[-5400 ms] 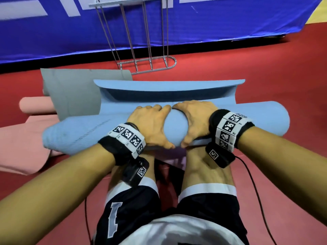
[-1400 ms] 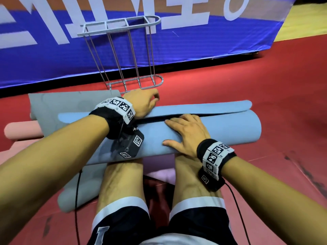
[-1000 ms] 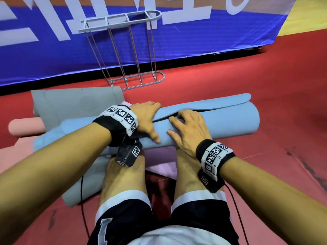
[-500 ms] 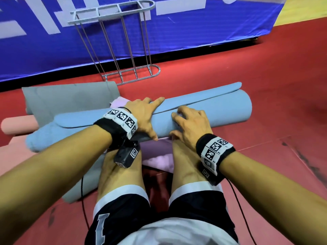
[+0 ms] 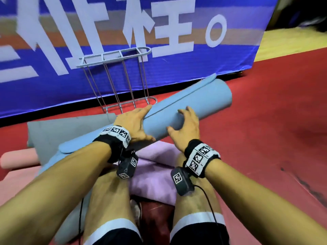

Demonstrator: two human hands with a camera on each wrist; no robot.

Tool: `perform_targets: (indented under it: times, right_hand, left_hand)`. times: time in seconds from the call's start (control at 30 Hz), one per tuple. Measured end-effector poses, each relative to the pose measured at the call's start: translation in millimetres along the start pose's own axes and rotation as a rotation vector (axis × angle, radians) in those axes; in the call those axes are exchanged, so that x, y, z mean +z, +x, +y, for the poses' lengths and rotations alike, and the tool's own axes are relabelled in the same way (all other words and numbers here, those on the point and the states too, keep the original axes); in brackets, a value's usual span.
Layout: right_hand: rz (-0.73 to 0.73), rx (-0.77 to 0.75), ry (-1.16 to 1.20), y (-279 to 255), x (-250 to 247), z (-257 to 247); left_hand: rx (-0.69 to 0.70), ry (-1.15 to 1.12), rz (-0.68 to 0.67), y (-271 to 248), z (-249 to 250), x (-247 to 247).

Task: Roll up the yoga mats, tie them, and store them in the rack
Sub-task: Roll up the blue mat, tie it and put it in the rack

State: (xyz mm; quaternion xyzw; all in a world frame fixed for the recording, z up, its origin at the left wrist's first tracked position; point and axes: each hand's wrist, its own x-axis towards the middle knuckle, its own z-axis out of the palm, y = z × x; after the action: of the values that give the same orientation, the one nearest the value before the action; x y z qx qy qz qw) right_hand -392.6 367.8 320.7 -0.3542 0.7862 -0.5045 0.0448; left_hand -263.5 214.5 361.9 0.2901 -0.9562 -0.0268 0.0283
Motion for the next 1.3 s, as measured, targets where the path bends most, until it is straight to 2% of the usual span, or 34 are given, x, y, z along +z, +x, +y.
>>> perform_targets:
  times: [0.07,0.13,0.2,0.27,0.3,0.43,0.6,0.7,0.8,0.97,1.07,1.17,1.3]
  right_hand:
    - [0.21,0.124,0.195,15.0,-5.9,-13.2]
    - [0.24,0.346,0.407,31.7,-14.8,-27.5]
    - [0.055,0.496,0.665,44.0,-20.5,-40.8]
    - [-0.149,0.487,0.848,49.4,-22.2,-56.0]
    - [-0.175,0.445,0.885,50.7,-21.8,-63.1]
    - [-0.17,0.261,0.803,41.2,-13.7,-69.1]
    - [-0.314,0.06,0.609,8.0,28.9,-42.2]
    - [-0.431,0.07,0.499,-18.4,59.6,-18.7]
    - [-0.508,0.08,0.434,-50.5,86.4,-2.0]
    - [-0.67,0.048,0.401,-77.5,127.1,11.7]
    - [-0.743,0.018,0.417,-78.3,132.7,1.4]
    - [-0.818,-0.038,0.54,-70.9,131.7,-13.9]
    - [-0.929,0.172,0.58,-59.1,118.8,-37.5]
  left_hand:
    - [-0.01,-0.06,0.12,7.5,-3.1,-27.4]
    - [-0.025,-0.147,0.201,11.6,-4.7,-52.1]
    - [-0.03,-0.272,0.254,14.7,-5.9,-65.3]
    - [-0.042,-0.411,0.291,12.2,-4.1,-67.8]
    - [-0.046,-0.477,0.298,8.5,-3.0,-65.6]
    - [-0.077,-0.633,0.238,-12.7,-7.0,-49.1]
    - [-0.051,-0.715,0.138,-53.1,-26.9,-13.0]
    - [-0.164,-0.848,0.101,-85.6,-37.6,28.7]
    - [-0.274,-0.858,0.076,-114.9,-50.5,64.2]
    - [-0.348,-0.896,0.091,-155.4,-71.0,105.5]
    - [-0.359,-0.974,0.15,-166.9,-83.0,109.1]
    - [-0.341,-1.138,0.192,-167.5,-95.8,99.1]
    - [-0.541,-1.377,0.22,-168.0,-95.4,75.5]
